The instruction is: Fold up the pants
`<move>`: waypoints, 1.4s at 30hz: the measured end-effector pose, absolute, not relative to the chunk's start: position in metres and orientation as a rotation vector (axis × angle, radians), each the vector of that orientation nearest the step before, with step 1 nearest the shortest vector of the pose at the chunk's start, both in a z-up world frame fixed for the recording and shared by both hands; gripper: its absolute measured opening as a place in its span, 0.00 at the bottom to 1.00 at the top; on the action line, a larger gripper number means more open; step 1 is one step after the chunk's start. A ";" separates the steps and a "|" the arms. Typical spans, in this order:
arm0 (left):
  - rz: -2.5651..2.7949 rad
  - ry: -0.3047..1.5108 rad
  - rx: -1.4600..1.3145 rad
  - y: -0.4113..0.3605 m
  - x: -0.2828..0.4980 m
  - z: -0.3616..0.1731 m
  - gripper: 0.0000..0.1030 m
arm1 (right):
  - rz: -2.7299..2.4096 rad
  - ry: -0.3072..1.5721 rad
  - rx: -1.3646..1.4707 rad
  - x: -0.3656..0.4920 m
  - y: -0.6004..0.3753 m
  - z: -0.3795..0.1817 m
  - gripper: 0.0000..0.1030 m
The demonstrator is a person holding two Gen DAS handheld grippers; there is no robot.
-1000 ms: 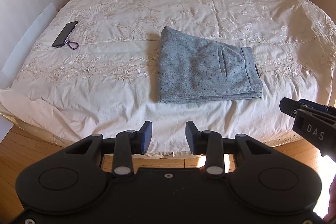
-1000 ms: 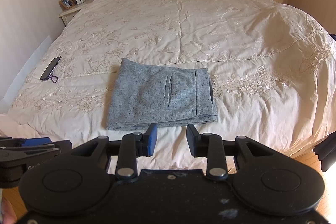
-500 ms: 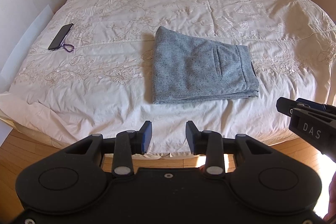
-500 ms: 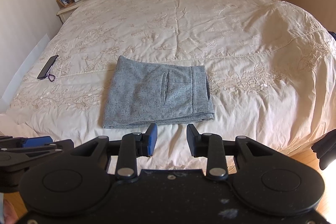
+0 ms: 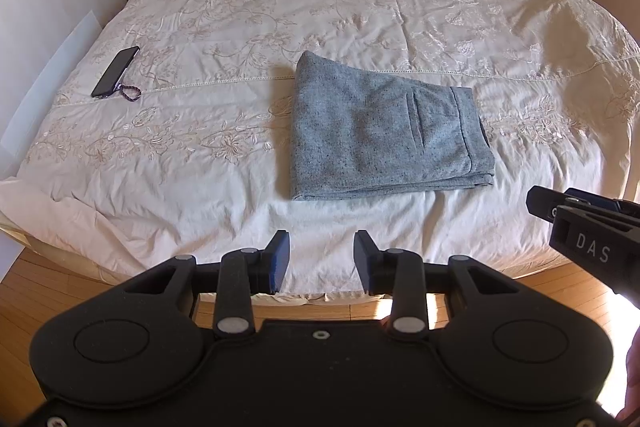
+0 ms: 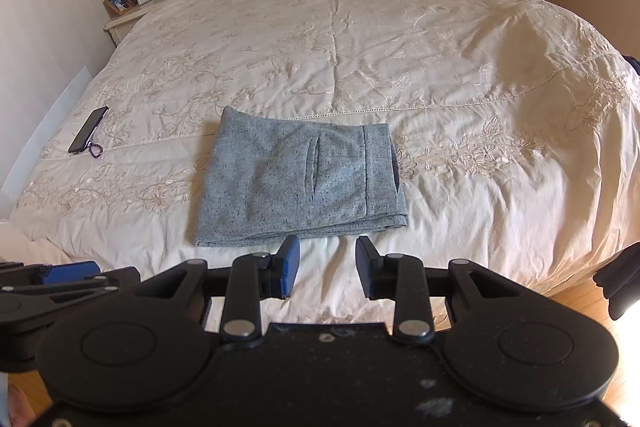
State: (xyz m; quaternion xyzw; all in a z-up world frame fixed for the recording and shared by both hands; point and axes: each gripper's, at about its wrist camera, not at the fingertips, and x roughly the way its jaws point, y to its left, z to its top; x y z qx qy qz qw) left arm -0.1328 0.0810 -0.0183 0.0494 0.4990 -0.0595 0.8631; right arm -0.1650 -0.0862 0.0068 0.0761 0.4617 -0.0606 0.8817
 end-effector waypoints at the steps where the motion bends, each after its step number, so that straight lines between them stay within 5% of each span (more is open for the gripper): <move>1: -0.127 1.046 0.105 0.081 -0.133 -0.019 0.44 | -0.126 0.963 0.160 -0.165 -0.086 0.007 0.32; 28: -0.161 1.049 0.093 0.082 -0.112 -0.029 0.44 | -0.126 0.940 0.174 -0.151 -0.097 -0.002 0.33; 42: -0.235 1.065 0.068 0.083 0.036 -0.121 0.44 | -0.130 1.007 0.231 0.003 -0.201 -0.128 0.39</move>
